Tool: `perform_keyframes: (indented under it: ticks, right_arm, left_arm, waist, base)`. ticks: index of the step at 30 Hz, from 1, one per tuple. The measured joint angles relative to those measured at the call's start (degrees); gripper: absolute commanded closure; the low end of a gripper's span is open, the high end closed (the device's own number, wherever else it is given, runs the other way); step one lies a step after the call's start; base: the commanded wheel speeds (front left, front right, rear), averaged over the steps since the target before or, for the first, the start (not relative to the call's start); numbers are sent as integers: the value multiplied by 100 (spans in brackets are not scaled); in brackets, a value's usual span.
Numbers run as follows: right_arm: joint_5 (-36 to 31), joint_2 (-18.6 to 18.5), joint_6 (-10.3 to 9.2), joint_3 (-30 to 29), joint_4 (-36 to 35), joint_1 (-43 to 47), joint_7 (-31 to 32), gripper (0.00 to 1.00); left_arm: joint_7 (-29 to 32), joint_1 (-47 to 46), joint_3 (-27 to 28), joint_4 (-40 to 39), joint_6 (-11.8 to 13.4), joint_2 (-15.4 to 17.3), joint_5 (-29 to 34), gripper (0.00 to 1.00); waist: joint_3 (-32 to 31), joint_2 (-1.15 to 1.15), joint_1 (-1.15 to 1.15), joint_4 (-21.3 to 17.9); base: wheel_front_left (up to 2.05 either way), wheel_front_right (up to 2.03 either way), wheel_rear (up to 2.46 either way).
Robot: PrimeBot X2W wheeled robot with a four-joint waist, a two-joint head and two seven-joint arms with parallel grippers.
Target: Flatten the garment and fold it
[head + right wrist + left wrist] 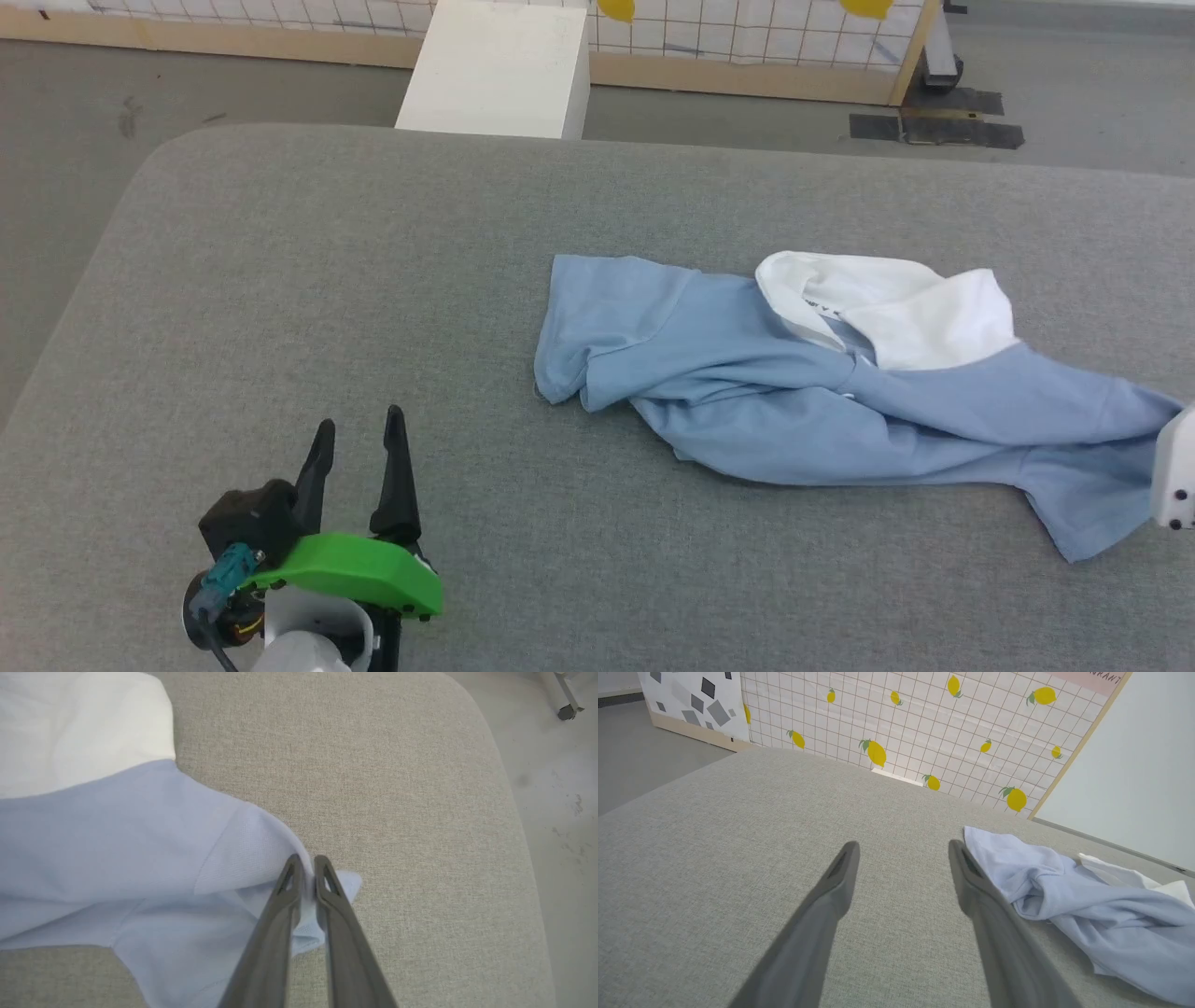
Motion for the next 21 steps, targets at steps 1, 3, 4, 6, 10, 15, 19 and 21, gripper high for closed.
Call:
perform_keyframes:
  ticks: [1, 3, 4, 6, 10, 15, 19, 21]
  right_arm:
    - [1, 89, 0, -55, -51, 41, -135, 0]
    - [24, 246, 0, -210, -244, 51, -543, 0]
    - [60, 337, 0, -285, -412, 51, -791, 0]
    - [144, 565, -1, -349, -777, 79, -1238, 0]
    - [301, 1112, 0, -417, -1386, 511, -1717, 0]
    - [453, 1678, 0, -331, -1898, 1261, -1808, 0]
    - [509, 1780, -1, -280, -2182, 1475, -1793, 0]
    - [511, 1789, -1, -253, -2324, 1476, -1730, 0]
  left_arm:
    - [21, 2, 2, 1, 0, 3, -2, 0]
    - [49, 3, -2, 7, 1, 8, -3, 0]
    - [65, 3, -2, 4, 1, 9, -4, 0]
    - [101, 3, 0, 0, 2, 26, -20, 0]
    - [214, -5, -5, -4, 1, 62, -53, 0]
    - [637, -407, -120, 76, -123, 148, -101, 0]
    - [1469, -1395, -352, 411, -367, 272, -158, 0]
    - [2095, -2020, -553, 706, -565, 346, -168, 0]
  waist:
    - [-4, 0, 0, -17]
    - [-22, 0, 0, -41]
    - [-38, 0, 0, -54]
    - [-72, 0, 0, -82]
    - [-151, 0, 0, -143]
    - [-179, 0, 0, -295]
    - [-103, 0, 0, -416]
    - [-17, 0, 0, -462]
  base:
    - [0, 0, 0]
    - [0, 0, 0]
    - [0, 0, 0]
    - [0, 0, 0]
    - [0, 0, 0]
    - [0, 0, 0]
    - [0, 0, 0]
    - [0, 0, 0]
